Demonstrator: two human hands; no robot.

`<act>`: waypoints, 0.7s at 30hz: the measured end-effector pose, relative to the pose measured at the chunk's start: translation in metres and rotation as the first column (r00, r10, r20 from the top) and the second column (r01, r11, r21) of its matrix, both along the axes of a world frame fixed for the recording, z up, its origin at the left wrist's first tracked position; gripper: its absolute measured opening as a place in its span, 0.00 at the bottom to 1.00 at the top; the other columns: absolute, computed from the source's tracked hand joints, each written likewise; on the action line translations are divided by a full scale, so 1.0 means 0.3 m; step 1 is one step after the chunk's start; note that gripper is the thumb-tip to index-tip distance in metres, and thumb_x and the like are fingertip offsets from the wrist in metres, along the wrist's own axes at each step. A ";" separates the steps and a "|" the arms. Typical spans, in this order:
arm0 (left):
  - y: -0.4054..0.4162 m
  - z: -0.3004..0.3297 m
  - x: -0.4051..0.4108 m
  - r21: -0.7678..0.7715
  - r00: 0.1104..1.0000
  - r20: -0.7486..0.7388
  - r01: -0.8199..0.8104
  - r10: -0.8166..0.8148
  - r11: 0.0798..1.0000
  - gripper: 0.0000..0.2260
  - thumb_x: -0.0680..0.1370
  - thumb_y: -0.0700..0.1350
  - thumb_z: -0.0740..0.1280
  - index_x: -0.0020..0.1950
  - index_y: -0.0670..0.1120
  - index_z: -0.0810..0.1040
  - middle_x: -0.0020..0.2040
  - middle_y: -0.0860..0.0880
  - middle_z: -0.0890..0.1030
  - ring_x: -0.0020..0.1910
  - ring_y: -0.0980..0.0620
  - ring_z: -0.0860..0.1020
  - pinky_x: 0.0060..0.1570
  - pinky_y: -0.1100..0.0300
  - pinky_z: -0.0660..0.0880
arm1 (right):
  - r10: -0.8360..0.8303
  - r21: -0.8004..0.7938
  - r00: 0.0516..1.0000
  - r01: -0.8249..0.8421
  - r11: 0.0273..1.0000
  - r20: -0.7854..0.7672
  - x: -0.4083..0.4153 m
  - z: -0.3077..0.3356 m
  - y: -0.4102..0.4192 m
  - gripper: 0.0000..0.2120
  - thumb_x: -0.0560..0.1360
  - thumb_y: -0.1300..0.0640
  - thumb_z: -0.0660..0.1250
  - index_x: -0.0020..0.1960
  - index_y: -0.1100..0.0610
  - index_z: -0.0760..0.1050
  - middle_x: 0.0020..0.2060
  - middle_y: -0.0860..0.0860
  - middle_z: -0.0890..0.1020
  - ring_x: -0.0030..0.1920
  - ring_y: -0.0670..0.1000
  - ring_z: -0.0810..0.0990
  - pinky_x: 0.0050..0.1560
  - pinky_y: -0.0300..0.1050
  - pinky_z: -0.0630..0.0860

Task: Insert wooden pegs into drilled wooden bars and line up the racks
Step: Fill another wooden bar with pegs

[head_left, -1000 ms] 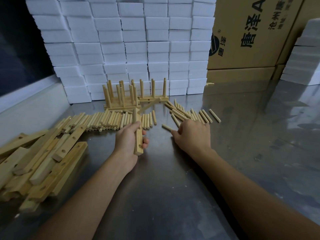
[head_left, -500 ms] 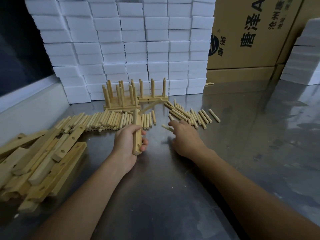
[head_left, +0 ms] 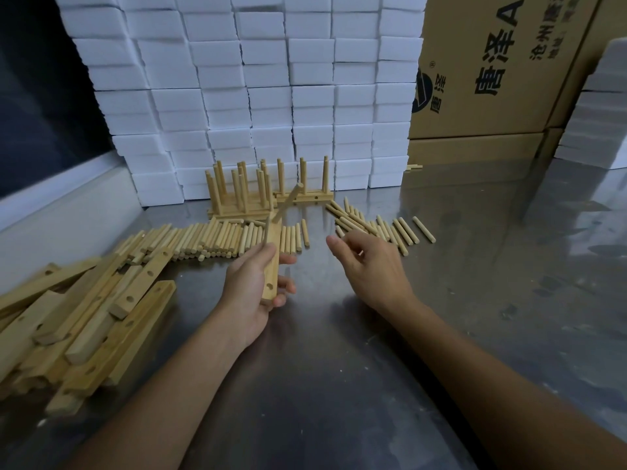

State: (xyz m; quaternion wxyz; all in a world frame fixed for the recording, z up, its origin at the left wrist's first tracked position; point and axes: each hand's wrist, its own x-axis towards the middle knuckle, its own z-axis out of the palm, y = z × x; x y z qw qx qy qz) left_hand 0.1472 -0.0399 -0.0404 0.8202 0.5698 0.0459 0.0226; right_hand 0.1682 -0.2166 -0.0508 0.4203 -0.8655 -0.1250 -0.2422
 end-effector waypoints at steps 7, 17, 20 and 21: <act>-0.008 0.001 -0.009 -0.023 1.000 0.000 0.005 -0.005 1.000 0.09 0.80 0.35 0.59 0.57 0.40 0.76 0.43 0.42 0.83 0.23 0.52 0.72 0.15 0.66 0.59 | -0.013 0.030 0.998 0.011 0.999 0.068 -0.012 -0.001 -0.004 0.10 0.79 0.51 0.69 0.47 0.56 0.85 0.31 0.46 0.81 0.35 0.46 0.77 0.32 0.32 0.69; -0.034 0.007 -0.019 -0.033 0.992 -0.047 0.112 -0.113 0.993 0.07 0.84 0.45 0.60 0.58 0.48 0.76 0.40 0.46 0.82 0.28 0.52 0.75 0.19 0.64 0.64 | 0.007 0.138 0.989 -0.028 0.990 0.151 -0.036 0.008 0.008 0.11 0.80 0.57 0.67 0.60 0.53 0.83 0.32 0.48 0.80 0.33 0.48 0.77 0.33 0.41 0.74; -0.034 0.000 -0.017 -0.030 0.990 -0.034 0.137 -0.138 0.990 0.05 0.85 0.45 0.59 0.56 0.48 0.74 0.33 0.49 0.74 0.24 0.55 0.67 0.16 0.66 0.59 | 0.022 0.128 0.992 -0.038 0.991 0.124 -0.035 0.008 0.018 0.11 0.81 0.54 0.65 0.61 0.51 0.82 0.26 0.42 0.75 0.27 0.44 0.71 0.28 0.34 0.65; -0.036 -0.002 -0.014 -0.019 0.991 -0.031 0.131 -0.132 0.991 0.05 0.85 0.45 0.58 0.54 0.47 0.73 0.32 0.49 0.72 0.23 0.56 0.66 0.16 0.66 0.58 | 0.029 0.145 0.995 -0.042 0.989 0.092 -0.032 0.007 0.022 0.11 0.81 0.54 0.64 0.61 0.52 0.82 0.25 0.41 0.74 0.26 0.43 0.70 0.27 0.34 0.63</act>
